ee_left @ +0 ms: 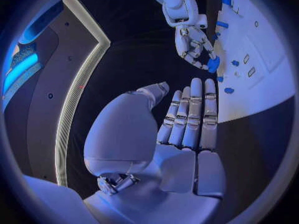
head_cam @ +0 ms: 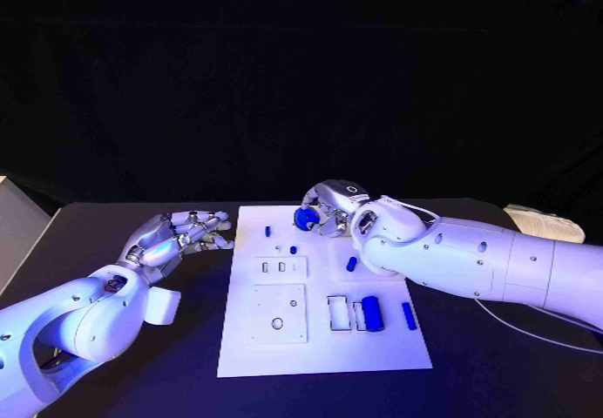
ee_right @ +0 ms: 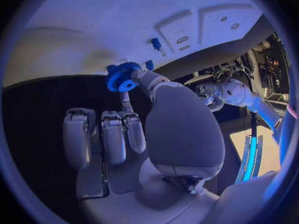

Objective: Assemble the parts on the task board

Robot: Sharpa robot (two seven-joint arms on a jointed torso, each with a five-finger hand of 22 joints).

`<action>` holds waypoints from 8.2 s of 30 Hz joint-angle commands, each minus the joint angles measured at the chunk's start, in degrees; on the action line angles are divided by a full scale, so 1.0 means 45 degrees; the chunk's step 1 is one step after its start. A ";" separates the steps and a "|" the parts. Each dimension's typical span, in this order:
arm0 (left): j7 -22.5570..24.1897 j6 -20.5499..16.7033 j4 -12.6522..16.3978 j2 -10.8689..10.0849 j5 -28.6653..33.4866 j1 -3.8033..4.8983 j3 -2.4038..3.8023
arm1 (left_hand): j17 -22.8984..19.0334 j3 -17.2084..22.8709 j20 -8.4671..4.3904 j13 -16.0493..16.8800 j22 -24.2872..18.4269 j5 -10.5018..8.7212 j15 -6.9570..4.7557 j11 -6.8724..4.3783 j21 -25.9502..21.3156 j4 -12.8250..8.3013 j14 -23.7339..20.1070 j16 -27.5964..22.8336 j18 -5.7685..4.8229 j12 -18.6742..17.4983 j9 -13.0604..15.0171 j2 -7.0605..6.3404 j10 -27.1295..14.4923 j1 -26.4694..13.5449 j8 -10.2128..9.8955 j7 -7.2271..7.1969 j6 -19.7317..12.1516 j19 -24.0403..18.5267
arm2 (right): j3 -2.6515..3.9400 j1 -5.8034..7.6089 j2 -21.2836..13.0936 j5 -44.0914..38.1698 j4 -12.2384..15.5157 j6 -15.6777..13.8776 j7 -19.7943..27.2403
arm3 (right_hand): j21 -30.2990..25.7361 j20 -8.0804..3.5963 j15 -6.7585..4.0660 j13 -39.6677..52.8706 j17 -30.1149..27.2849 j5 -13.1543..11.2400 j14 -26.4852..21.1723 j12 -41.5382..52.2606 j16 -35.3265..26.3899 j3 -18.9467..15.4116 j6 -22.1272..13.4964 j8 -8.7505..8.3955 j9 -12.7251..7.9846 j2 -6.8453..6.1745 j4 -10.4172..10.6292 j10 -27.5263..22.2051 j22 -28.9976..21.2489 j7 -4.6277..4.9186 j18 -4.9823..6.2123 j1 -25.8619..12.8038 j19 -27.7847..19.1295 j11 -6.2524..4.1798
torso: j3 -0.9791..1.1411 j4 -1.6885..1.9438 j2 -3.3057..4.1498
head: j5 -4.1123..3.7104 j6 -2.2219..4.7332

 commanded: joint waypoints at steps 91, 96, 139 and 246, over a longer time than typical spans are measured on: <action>-0.0069 0.0339 -0.0159 0.0166 -0.0179 -0.0034 0.0009 | 0.0025 0.0079 0.0028 0.0014 0.0024 -0.0008 -0.0011 0.0047 0.0081 0.0002 -0.0165 0.0132 0.0137 -0.0027 0.0016 -0.0111 -0.0055 -0.0012 -0.0027 0.0116 -0.0029 -0.0112 | -0.0237 -0.0469 0.1261 -0.0113 -0.1871 0.1540 0.0024 | 0.0017 0.0083 0.0090 0.3353 0.3354 0.0025 0.1351 0.0043 0.0079 -0.1865 -0.0487 -0.0665 -0.0188 0.0538 0.1878 0.1305 0.1873 0.0092 -0.0198 -0.2464 0.0802 0.0064 | 0.0046 -0.0049 0.0008 | 0.0252 -0.0315; -0.0068 0.0334 -0.0158 0.0155 -0.0191 -0.0038 0.0009 | 0.0025 0.0079 0.0028 0.0014 0.0024 -0.0008 -0.0011 0.0047 0.0081 0.0002 -0.0165 0.0132 0.0137 -0.0027 0.0016 -0.0111 -0.0055 -0.0012 -0.0027 0.0116 -0.0029 -0.0112 | -0.0241 -0.0480 0.1024 -0.0112 -0.1600 0.1499 0.0031 | 0.0022 0.0084 0.0090 0.3353 0.3354 0.0063 0.1351 0.0043 0.0079 -0.1866 -0.0475 -0.0662 -0.0186 0.0549 0.1881 0.1305 0.1880 0.0090 -0.0199 -0.2475 0.0805 0.0063 | 0.0048 -0.0070 0.0011 | 0.0271 -0.0334; -0.0037 0.0487 -0.0426 0.0152 -0.0222 -0.0212 0.0007 | 0.0036 0.0130 0.0037 0.0097 0.0047 -0.0007 -0.0046 -0.0022 0.0129 -0.0021 -0.0263 0.0265 0.0147 0.0135 0.0038 -0.0124 0.0279 0.0003 0.0004 0.0072 -0.0001 -0.0175 | 0.0018 0.0166 -0.3638 0.5123 -0.0866 0.1890 0.4285 | -0.0093 0.0000 -0.0027 0.3353 0.3350 -0.1206 0.1350 0.0043 0.0077 -0.1462 -0.0323 -0.0780 -0.0223 -0.0135 0.0182 0.1305 0.1838 0.0086 -0.0179 0.0521 0.0741 0.0064 | 0.0351 -0.0347 -0.0002 | -0.0091 -0.0132; -0.0090 0.0548 -0.0596 0.0195 -0.0302 -0.0319 0.0009 | 0.0032 0.0158 0.0039 0.0087 0.0059 -0.0008 -0.0043 -0.0013 0.0156 -0.0021 -0.0313 0.0319 0.0146 0.0096 0.0035 -0.0154 0.0240 -0.0009 -0.0015 0.0079 -0.0050 -0.0205 | -0.0031 -0.0460 -0.2889 0.4520 -0.1870 0.1034 0.3356 | 0.0114 -0.0286 -0.0339 0.3353 0.3354 -0.1045 0.1351 0.0043 0.0079 -0.1044 0.0934 -0.0014 0.0019 0.0711 0.0600 0.1305 0.2125 -0.0378 -0.0243 0.0368 0.0864 -0.0349 | 0.0287 -0.0343 -0.0050 | -0.0176 -0.0494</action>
